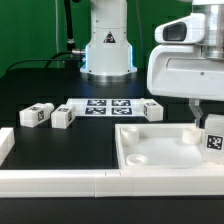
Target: Assemble square table
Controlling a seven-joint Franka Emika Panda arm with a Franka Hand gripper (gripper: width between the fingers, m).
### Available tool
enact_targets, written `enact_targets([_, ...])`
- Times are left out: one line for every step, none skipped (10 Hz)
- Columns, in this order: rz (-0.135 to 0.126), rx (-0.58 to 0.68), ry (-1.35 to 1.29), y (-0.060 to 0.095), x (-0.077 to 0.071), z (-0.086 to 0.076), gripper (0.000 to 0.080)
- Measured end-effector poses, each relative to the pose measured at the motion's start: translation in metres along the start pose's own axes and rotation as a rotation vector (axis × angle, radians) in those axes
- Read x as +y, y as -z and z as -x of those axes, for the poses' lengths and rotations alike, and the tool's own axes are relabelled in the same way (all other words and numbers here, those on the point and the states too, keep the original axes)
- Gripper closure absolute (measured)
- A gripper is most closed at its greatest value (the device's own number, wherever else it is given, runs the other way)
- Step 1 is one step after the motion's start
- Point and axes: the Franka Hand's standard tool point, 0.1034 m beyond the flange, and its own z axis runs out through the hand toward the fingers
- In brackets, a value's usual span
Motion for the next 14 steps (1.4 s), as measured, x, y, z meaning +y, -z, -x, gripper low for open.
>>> enact_targets([-0.002,-0.003,-0.128,-0.0001,-0.0006,0.0000,0.0514])
enact_targets([-0.005,-0.006,-0.271,0.0000,-0.0006,-0.0005,0.0514])
enact_targets([-0.005,-0.006,-0.308,0.0001,-0.0007,-0.0006,0.0514])
enact_targets([-0.006,-0.006,-0.313,0.0000,-0.0009,-0.0004,0.0514])
enact_targets([-0.006,-0.006,-0.291,0.0000,-0.0009,-0.0004,0.0404])
enact_targets([-0.006,-0.006,-0.255,0.0000,-0.0010,-0.0003,0.0260])
enact_targets([-0.005,-0.005,-0.194,0.0006,-0.0019,0.0008,0.0185])
enact_targets([-0.014,0.003,-0.151,0.0008,-0.0044,0.0011,0.0185])
enact_targets([-0.013,0.004,-0.063,0.0007,-0.0039,0.0006,0.0157])
enact_targets([-0.012,0.005,0.049,0.0007,-0.0035,0.0001,0.0152])
enact_targets([-0.011,0.006,0.100,0.0007,-0.0034,0.0001,0.0152])
enact_targets([-0.011,0.007,0.202,0.0007,-0.0031,-0.0003,0.0151])
enact_targets([-0.007,0.005,0.340,0.0004,-0.0019,-0.0005,0.0151])
enact_targets([-0.006,0.006,0.429,0.0004,-0.0028,0.0005,0.0151])
